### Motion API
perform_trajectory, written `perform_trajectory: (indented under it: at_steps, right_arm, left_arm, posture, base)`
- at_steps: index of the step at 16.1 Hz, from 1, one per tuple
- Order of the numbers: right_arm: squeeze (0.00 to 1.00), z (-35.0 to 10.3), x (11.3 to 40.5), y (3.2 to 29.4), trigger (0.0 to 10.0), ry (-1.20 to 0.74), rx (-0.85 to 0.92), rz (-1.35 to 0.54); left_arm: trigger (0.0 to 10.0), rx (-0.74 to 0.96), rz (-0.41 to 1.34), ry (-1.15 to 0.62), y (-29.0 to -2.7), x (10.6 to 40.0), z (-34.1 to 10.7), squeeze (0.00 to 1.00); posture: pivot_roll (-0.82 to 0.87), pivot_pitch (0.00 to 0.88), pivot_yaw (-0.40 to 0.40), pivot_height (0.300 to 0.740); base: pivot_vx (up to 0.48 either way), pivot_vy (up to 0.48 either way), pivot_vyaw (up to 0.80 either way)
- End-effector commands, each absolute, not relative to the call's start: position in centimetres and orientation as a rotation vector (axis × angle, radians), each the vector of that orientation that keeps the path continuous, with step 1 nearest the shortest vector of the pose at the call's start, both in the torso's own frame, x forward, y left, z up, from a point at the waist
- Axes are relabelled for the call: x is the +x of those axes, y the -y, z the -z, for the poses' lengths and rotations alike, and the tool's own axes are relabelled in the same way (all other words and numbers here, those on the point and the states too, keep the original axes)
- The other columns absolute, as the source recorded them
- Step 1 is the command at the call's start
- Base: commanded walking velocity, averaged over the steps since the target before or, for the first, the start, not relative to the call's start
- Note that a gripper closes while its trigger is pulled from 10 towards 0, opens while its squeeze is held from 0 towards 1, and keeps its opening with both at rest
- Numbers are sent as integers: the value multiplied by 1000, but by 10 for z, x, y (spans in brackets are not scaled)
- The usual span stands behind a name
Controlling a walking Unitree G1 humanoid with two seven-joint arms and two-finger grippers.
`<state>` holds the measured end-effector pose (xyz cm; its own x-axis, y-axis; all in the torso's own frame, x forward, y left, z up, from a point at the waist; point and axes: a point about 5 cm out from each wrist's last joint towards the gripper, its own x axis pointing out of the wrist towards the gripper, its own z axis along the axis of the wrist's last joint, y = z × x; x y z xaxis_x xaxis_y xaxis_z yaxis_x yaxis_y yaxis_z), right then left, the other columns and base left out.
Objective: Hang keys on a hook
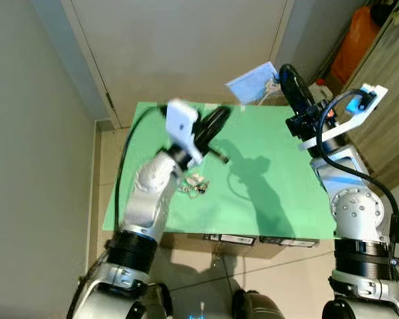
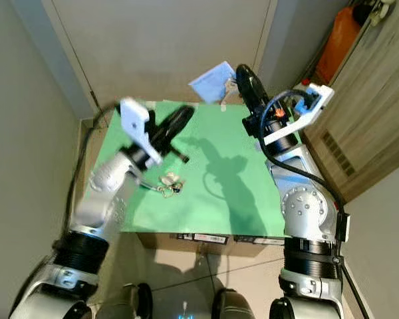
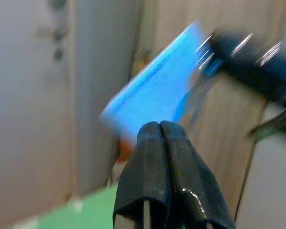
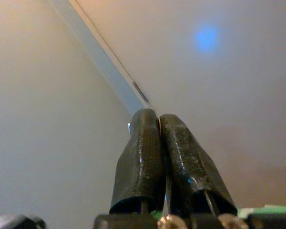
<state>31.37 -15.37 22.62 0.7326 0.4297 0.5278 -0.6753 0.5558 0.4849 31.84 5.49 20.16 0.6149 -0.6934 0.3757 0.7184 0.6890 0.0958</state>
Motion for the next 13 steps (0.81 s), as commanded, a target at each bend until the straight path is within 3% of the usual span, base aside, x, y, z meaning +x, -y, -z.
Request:
perform_trajectory:
  at_steps: [1, 2, 3, 13]
  right_arm:
    - [0, -239, 311, 151, 10000, 389, 670, -708]
    - [0, -242, 310, 150, 10000, 386, 631, -724]
    - [0, -243, 310, 151, 10000, 384, 605, -728]
    - [0, -261, 294, 162, 10000, 400, 449, -872]
  left_arm:
    - [10000, -13, 899, 477, -48, 310, -225, 0]
    - [10000, -36, 946, 508, -49, 304, -239, 0]
    - [10000, -33, 1008, 527, -49, 296, -247, 1000]
    - [10000, 168, 942, 563, -62, 292, -277, 1000]
  posture:
    - [-81, 95, 3, 740]
    - [-82, 98, 3, 740]
    - [-82, 98, 3, 740]
    - [-82, 91, 0, 740]
  base:
    - [0, 0, 0]
    - [0, 0, 0]
    - [0, 0, 0]
    - [0, 0, 0]
